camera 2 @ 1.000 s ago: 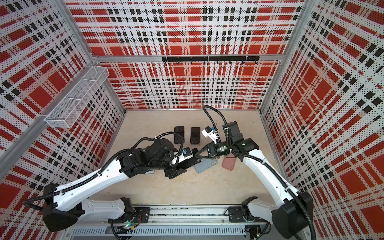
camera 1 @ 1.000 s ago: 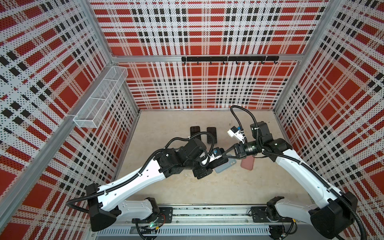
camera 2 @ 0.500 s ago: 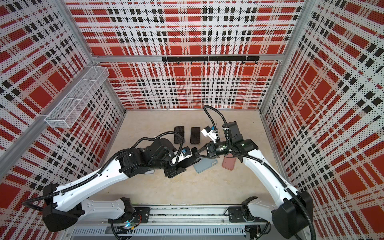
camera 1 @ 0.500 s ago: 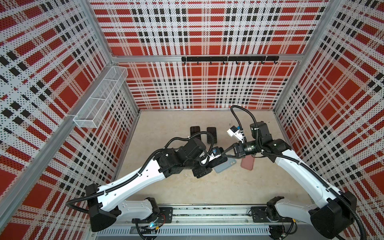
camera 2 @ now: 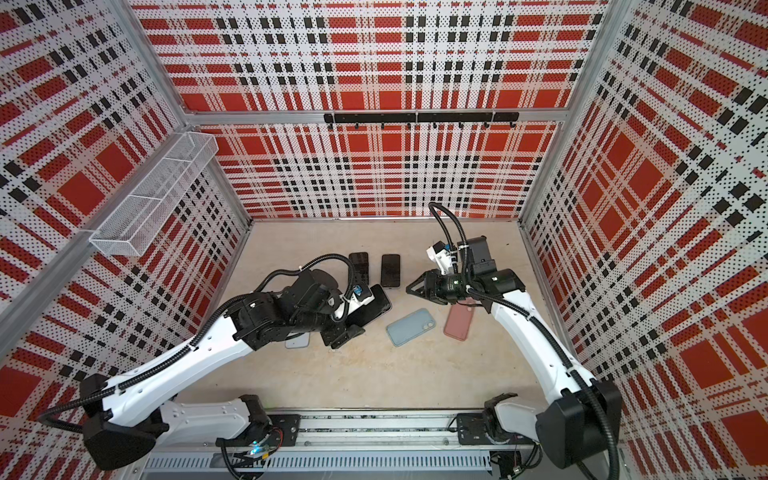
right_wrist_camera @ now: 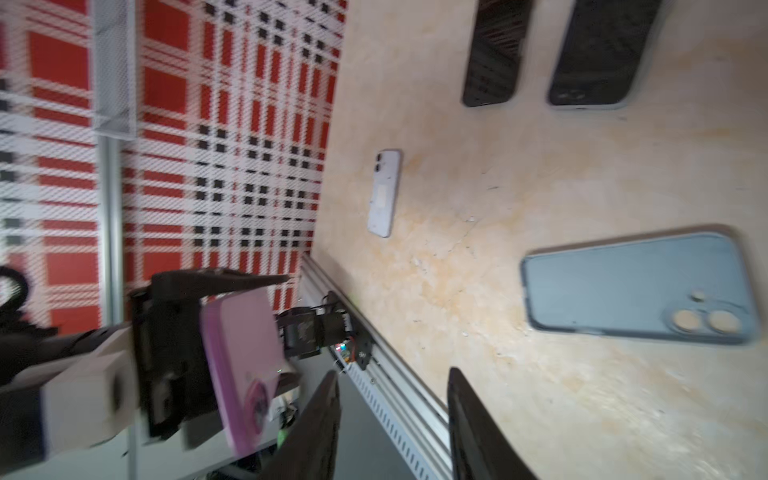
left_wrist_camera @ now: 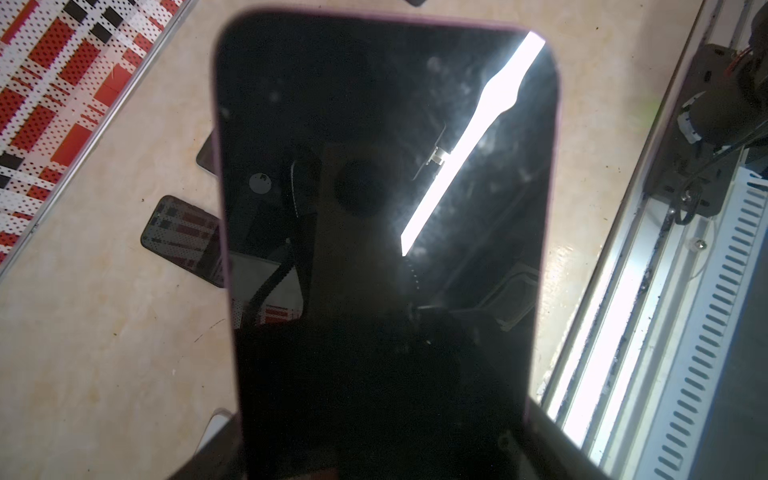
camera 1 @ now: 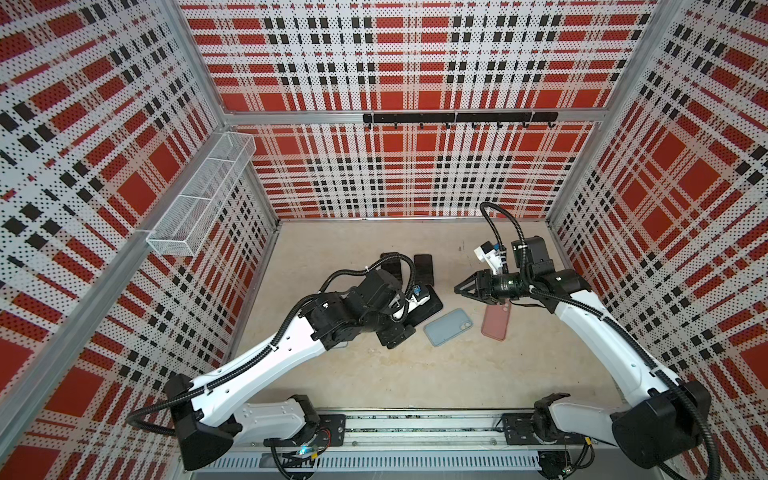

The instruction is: Put the phone into the phone case

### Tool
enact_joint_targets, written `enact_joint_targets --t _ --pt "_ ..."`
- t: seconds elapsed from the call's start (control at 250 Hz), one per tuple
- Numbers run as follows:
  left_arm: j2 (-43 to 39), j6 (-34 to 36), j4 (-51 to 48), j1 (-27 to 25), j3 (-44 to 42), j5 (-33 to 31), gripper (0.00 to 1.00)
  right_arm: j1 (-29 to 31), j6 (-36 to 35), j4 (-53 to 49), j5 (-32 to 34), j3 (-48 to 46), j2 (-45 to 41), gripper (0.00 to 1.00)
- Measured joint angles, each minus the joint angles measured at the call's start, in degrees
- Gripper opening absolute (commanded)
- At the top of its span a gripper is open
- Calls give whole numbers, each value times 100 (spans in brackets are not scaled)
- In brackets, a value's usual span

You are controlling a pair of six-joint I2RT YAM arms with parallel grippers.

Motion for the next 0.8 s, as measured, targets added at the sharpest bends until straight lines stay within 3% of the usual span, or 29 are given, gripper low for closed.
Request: enact_joint_targets --t 0.144,0.356,0.8 --pt "37 -166 -66 0 -146 9 35 46 -358 -511 1207 92 682 41" --pt "129 -299 -184 7 -175 9 36 372 -579 -688 2404 92 1709 46" --pt "144 -391 -243 33 -195 26 36 713 -621 -212 3595 120 2986 44"
